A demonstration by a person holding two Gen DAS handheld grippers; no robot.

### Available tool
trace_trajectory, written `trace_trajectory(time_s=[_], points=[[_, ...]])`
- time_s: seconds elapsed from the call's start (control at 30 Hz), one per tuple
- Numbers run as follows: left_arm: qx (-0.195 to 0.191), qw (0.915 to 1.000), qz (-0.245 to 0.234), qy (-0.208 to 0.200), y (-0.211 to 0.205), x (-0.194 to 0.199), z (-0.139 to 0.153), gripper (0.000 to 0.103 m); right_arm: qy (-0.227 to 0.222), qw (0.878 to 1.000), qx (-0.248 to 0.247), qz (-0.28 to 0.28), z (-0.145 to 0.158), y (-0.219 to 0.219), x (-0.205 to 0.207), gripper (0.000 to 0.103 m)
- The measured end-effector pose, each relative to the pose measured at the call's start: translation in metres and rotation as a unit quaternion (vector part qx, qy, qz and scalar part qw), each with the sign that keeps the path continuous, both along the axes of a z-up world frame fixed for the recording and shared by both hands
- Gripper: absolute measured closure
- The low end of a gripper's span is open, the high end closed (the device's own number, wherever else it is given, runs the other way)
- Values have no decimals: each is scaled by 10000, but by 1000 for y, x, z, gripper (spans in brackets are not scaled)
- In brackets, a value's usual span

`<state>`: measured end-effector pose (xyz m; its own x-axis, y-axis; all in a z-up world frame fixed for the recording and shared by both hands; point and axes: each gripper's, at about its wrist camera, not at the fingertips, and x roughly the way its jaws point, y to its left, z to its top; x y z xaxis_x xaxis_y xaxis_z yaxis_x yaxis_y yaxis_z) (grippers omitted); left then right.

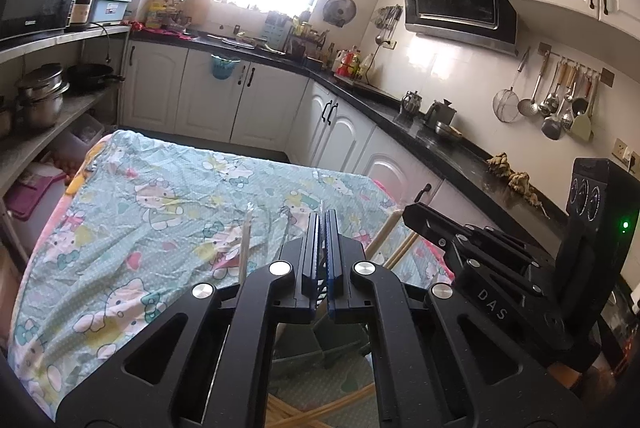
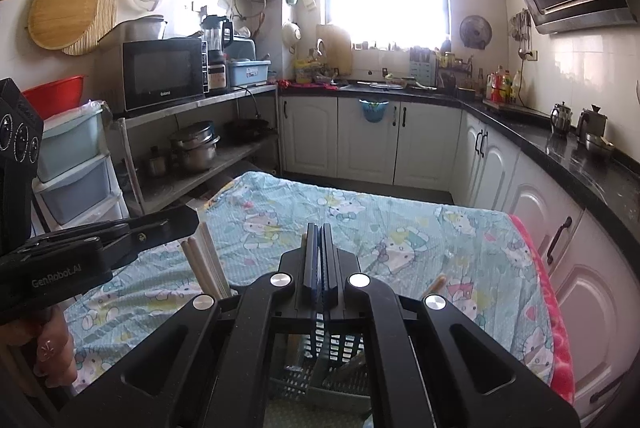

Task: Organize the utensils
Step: 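Open the left tool to release the chopstick while the right tool opens over the basket, then withdraw both open tools from the basket toward the chopstick pile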

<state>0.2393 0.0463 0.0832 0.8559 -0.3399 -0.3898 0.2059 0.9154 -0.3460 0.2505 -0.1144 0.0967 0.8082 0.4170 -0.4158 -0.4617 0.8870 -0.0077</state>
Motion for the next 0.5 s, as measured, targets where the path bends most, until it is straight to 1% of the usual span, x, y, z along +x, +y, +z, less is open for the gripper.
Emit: trace_trajectory(time_s=[0.07, 0.13, 0.2, 0.3, 0.33, 0.37, 0.43, 0.5], points=[[1, 10000, 22, 5, 2, -1, -1, 102, 17, 10000, -63, -21, -2, -1, 0, 97], [14, 10000, 65, 20, 4, -2, 0, 96, 18, 9999, -101, -64, -3, -2, -1, 91], [26, 10000, 81, -8, 7, -5, 1, 82, 12, 9999, -102, -86, -2, -4, -3, 86], [73, 9998, 175, -80, 10, -13, 5, 71, 4, 9999, -92, -136, -1, -7, -6, 79], [77, 9997, 203, -89, 11, -15, 6, 70, 5, 9998, -80, -164, 0, -9, -7, 78], [94, 9996, 242, -118, 12, -19, 9, 67, 2, 9998, -63, -174, 1, -11, -8, 77], [112, 9993, 291, -188, 14, -25, 12, 60, -32, 9998, -24, -212, 5, -15, -13, 72], [68, 9991, 347, -225, 18, -34, 17, 50, -40, 9997, -17, -235, 7, -18, -16, 69]])
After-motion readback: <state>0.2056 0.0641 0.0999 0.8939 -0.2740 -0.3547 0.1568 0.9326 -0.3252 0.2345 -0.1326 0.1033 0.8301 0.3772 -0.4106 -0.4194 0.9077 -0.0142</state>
